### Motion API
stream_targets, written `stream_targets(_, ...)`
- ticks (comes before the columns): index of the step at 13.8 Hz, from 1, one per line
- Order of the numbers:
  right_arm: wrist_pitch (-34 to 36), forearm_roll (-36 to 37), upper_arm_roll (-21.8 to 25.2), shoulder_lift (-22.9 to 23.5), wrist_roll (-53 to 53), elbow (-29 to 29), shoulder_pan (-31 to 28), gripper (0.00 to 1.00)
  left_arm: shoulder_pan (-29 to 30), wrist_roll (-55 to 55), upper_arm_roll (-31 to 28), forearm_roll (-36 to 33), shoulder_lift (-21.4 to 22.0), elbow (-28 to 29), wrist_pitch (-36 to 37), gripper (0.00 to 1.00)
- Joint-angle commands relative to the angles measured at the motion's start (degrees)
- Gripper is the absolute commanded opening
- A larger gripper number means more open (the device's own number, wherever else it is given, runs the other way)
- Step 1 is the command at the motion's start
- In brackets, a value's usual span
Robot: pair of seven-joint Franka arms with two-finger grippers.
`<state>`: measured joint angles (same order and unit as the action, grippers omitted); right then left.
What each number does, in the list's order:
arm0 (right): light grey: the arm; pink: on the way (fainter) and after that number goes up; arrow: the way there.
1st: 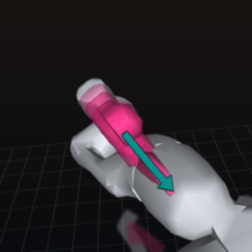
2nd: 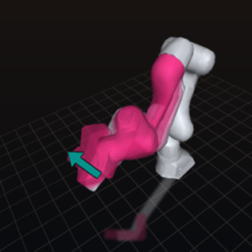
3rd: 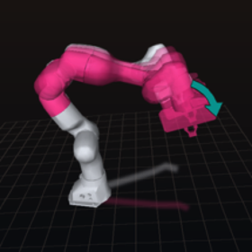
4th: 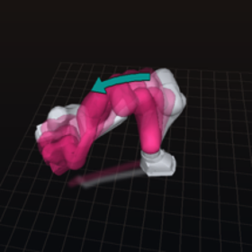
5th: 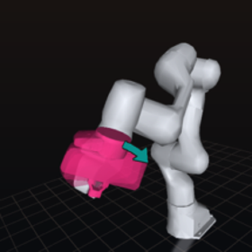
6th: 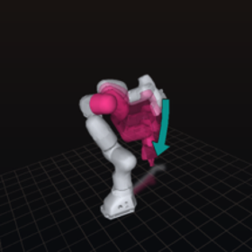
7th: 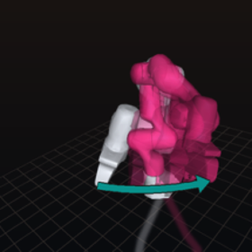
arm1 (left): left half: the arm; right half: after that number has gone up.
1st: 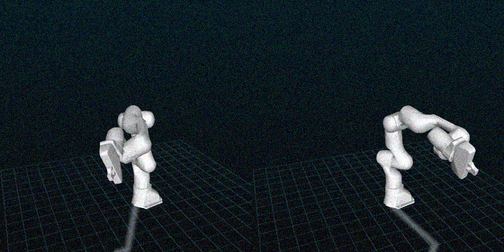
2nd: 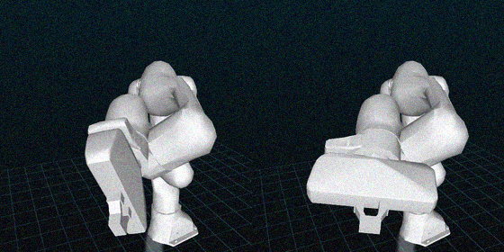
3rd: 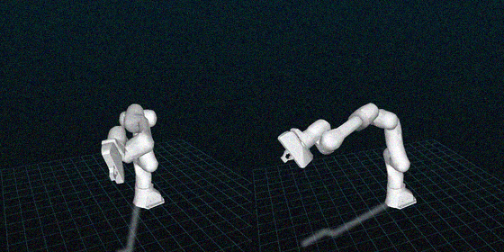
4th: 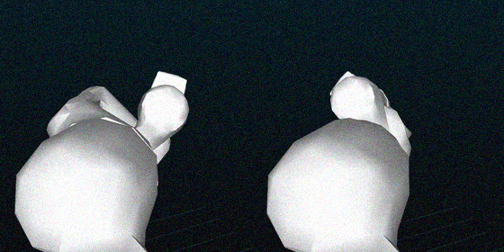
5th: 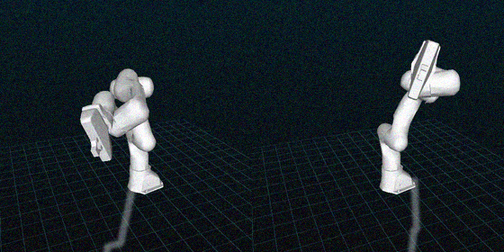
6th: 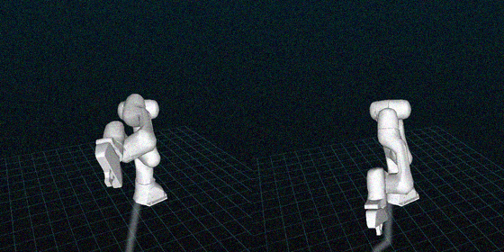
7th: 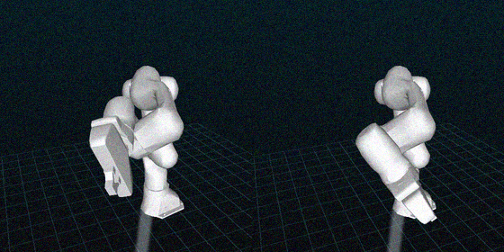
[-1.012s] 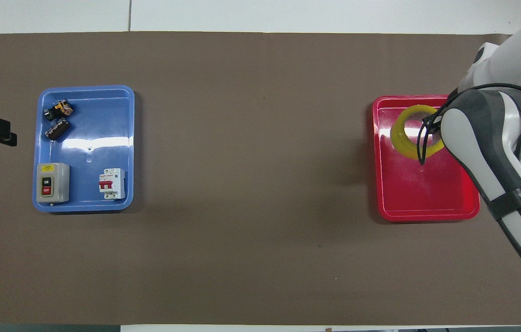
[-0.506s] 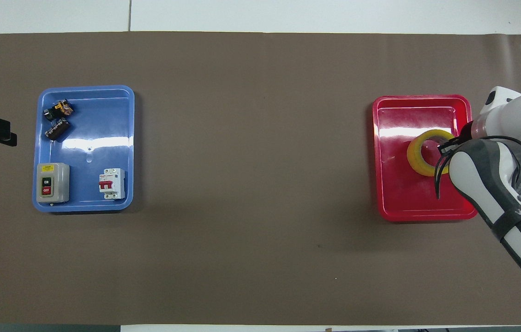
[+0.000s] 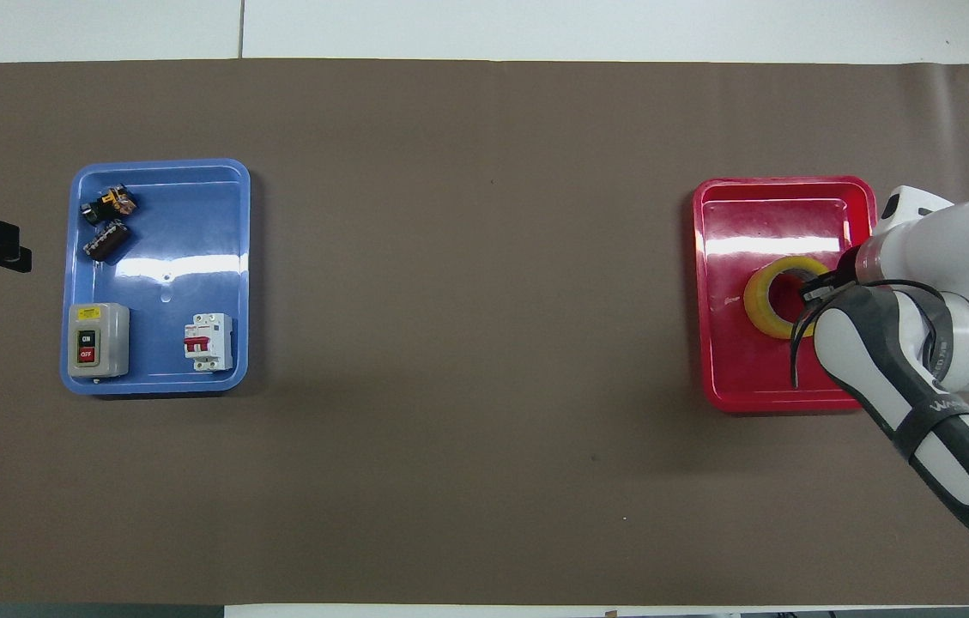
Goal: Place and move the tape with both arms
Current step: 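Carry the tape into the red tray and lower it with the right gripper, then open the right gripper and lift it off the tape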
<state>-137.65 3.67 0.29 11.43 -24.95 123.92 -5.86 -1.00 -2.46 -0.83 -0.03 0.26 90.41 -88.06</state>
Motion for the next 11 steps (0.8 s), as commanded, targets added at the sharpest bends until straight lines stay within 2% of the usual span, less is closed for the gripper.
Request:
stream_targets(1,-2.2,0.5,-0.8,0.6,2.1,0.5,-0.7,0.0,0.4,0.5,-0.1,1.3,1.4,1.6,-0.4,1.0)
stream_targets(2,-2.3,0.5,-0.8,0.7,3.3,0.3,-0.3,0.0,0.3,0.5,-0.1,1.3,1.4,1.6,-0.4,1.0)
stream_targets(4,-1.8,0.5,-0.8,0.9,4.4,-1.0,-0.3,1.0,0.4,0.5,-0.1,1.3,1.4,1.6,-0.4,1.0)
stream_targets(7,1.7,0.5,-1.0,-1.3,7.0,-4.8,0.4,1.0,0.3,0.5,-0.1,1.3,1.4,1.6,-0.4,1.0)
stream_targets(11,11.6,0.5,-1.4,-6.6,15.6,-10.0,1.5,1.0,0.4,0.5,-0.1,1.3,1.4,1.6,-0.4,1.0)
